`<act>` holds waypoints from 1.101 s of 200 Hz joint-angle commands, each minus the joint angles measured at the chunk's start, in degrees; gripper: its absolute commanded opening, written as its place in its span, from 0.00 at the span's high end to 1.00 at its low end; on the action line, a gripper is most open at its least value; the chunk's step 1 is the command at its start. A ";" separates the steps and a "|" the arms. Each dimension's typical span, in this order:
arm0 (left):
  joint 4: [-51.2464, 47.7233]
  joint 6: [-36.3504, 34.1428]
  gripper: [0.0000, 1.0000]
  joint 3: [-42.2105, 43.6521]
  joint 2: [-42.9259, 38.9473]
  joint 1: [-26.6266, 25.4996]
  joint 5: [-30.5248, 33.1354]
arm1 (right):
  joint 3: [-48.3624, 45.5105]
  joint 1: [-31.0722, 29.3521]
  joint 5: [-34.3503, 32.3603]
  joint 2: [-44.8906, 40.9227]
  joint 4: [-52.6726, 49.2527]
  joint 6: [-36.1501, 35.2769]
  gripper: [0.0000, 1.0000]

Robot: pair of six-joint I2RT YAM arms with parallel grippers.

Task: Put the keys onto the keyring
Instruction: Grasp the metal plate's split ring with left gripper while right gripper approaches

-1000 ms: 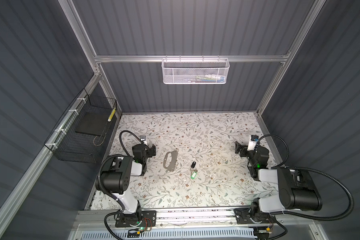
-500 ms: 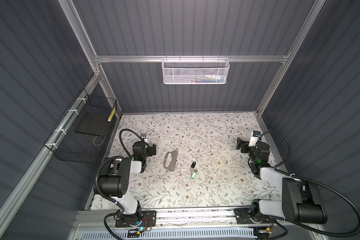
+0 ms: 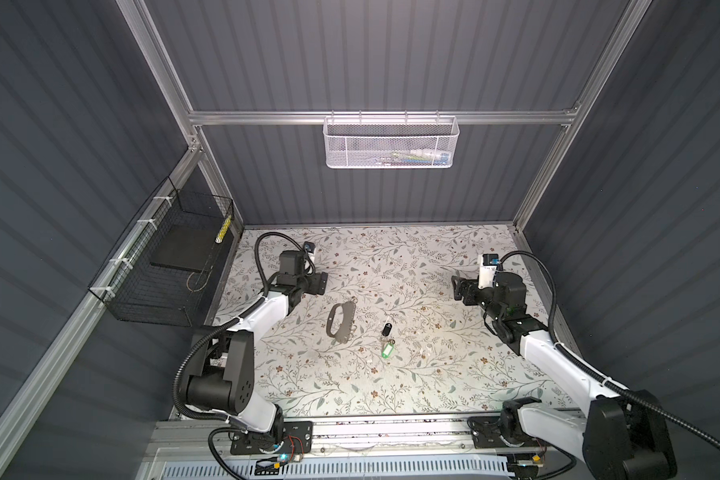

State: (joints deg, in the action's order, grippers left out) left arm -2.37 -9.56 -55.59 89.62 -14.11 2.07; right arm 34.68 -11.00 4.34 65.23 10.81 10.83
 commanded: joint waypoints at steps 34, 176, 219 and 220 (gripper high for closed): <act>-17.61 -10.34 0.37 -12.04 8.41 -3.72 -6.76 | 6.55 -7.87 6.12 4.85 -16.26 11.84 0.29; -20.94 -25.27 0.74 -15.72 17.37 -6.90 -14.36 | 7.43 -15.53 -0.42 9.61 -15.14 23.46 0.38; -21.36 -25.57 0.80 -16.80 19.49 -6.90 -15.33 | 8.81 -15.78 1.01 11.56 -15.68 23.11 0.40; -21.36 -25.54 0.80 -16.77 19.56 -6.90 -15.42 | 8.87 -15.75 1.06 11.62 -15.71 23.10 0.40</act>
State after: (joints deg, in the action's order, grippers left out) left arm -23.11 -33.54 -71.64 107.61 -20.71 -11.22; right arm 41.41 -26.48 4.21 75.79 -4.36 33.74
